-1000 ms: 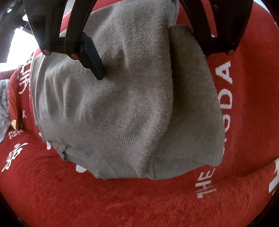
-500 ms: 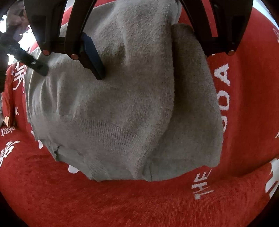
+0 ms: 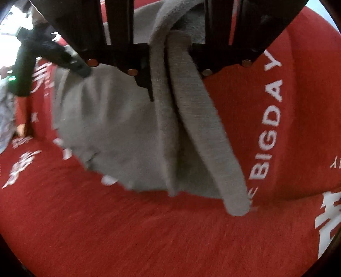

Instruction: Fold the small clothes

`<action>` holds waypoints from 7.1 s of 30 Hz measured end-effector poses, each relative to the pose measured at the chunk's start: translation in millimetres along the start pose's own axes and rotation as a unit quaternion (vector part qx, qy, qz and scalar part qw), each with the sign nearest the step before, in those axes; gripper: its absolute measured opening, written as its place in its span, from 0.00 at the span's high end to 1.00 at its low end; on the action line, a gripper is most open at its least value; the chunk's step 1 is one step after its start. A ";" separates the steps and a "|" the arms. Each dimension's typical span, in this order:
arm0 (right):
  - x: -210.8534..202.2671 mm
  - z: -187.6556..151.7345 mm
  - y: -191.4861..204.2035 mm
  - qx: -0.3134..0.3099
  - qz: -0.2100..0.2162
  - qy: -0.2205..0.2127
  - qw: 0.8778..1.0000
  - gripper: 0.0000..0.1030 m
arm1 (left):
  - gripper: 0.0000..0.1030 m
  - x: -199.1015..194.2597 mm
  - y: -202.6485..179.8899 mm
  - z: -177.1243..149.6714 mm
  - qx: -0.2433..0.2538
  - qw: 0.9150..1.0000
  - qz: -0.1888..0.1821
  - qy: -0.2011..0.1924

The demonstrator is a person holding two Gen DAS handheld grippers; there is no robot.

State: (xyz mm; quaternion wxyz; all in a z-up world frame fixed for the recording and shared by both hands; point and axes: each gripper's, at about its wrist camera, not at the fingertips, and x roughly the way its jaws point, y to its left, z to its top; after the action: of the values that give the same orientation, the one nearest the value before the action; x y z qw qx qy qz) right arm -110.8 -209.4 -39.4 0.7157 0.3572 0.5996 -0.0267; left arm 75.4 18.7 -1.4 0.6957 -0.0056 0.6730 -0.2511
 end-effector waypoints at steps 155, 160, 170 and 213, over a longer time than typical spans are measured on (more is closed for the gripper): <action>-111.6 11.6 -139.0 0.125 -0.032 -0.016 0.991 0.75 | 0.07 50.9 -145.2 -109.6 0.183 0.971 0.140 0.060; -110.7 12.2 -142.0 0.148 -0.021 -0.013 0.989 0.75 | 0.07 50.2 -150.3 -104.7 0.187 0.971 0.140 0.058; -123.4 10.8 -146.0 0.164 -0.016 -0.024 0.986 0.71 | 0.07 35.4 -138.8 -81.7 0.140 0.983 0.112 0.031; -50.0 65.5 -168.3 0.102 0.263 0.030 0.959 0.31 | 0.05 118.6 -169.1 -11.2 0.083 0.991 -0.062 0.083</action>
State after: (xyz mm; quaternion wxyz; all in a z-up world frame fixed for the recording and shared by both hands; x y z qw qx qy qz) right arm -148.4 -389.5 -74.5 0.6390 0.5739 0.4998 0.1119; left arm 3.3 -167.7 -54.7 0.6189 0.0317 0.7032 -0.3485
